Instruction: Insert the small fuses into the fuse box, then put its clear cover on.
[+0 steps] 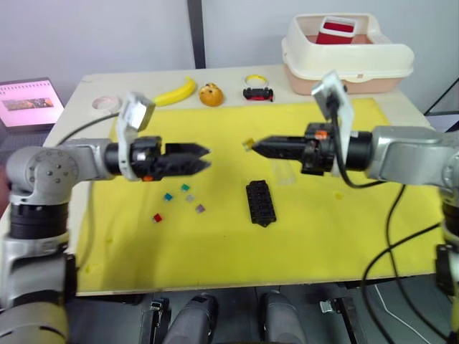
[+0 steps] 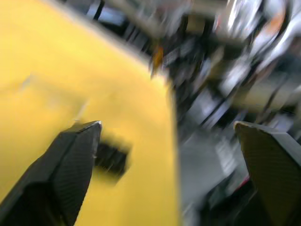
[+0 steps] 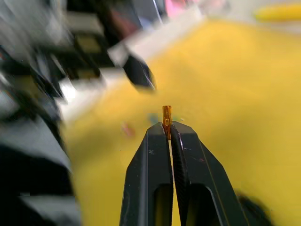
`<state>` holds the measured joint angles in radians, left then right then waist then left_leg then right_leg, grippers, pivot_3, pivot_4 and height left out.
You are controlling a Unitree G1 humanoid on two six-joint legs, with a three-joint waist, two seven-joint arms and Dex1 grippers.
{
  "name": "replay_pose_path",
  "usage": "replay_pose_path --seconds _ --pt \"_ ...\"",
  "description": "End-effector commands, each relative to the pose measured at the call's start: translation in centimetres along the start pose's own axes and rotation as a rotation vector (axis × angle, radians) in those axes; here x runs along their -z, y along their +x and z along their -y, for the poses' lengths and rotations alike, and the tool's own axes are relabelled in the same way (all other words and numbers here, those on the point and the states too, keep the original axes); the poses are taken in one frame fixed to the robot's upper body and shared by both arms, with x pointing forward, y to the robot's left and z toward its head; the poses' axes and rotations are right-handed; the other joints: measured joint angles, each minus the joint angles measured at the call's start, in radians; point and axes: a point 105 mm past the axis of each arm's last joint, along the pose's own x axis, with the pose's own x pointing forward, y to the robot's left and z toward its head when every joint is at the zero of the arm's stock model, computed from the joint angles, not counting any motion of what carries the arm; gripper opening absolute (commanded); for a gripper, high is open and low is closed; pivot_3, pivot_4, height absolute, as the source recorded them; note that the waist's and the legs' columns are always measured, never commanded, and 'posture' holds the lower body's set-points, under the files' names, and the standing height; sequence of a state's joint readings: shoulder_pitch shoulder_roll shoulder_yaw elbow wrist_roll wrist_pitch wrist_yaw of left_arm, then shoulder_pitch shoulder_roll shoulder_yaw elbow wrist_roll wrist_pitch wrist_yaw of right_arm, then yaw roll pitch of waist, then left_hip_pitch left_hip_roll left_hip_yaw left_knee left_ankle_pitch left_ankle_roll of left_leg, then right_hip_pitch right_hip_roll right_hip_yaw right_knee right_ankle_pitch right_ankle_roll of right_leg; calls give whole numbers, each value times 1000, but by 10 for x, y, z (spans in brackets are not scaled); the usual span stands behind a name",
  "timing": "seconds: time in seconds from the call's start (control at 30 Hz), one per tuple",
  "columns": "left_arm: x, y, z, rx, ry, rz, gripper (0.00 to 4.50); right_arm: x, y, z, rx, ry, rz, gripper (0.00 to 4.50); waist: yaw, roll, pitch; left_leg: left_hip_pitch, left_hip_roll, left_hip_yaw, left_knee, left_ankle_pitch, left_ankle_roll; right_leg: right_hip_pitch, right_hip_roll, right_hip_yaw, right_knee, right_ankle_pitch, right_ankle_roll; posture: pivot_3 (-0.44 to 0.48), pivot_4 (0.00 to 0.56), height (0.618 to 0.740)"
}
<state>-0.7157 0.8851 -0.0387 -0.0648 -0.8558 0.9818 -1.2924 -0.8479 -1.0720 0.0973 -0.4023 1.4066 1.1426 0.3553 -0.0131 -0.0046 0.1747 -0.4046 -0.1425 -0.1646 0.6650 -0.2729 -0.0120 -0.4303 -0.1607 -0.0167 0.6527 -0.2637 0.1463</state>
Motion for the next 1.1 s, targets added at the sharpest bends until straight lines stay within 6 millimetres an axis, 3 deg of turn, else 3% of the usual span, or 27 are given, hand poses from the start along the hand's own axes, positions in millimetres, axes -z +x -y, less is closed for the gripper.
replay_pose_path --seconds 0.03,0.17,0.3,1.1 --pt "15 1 0 44 283 -207 4473 25 -2 -9 -57 -263 -166 0 3 0 0 0 0 0 0 0 0 0 1 0 -1 0 0 0 150 740" --pt "21 6 -3 77 463 -282 4473 52 -2 -17 -164 -395 -295 0 0 -1 0 -1 2 1 1 0 1 1 1 1 -4 3 1 0 150 740" --pt "24 16 1 117 555 -273 4473 64 3 -16 -198 -457 -343 0 -3 -1 0 -1 3 2 0 -1 1 0 1 1 -4 3 1 0 150 740" --pt "49 38 22 72 482 -246 4473 62 27 3 -217 -637 -455 0 2 -1 1 -2 3 1 1 -1 1 0 2 2 -4 3 1 0 150 740"
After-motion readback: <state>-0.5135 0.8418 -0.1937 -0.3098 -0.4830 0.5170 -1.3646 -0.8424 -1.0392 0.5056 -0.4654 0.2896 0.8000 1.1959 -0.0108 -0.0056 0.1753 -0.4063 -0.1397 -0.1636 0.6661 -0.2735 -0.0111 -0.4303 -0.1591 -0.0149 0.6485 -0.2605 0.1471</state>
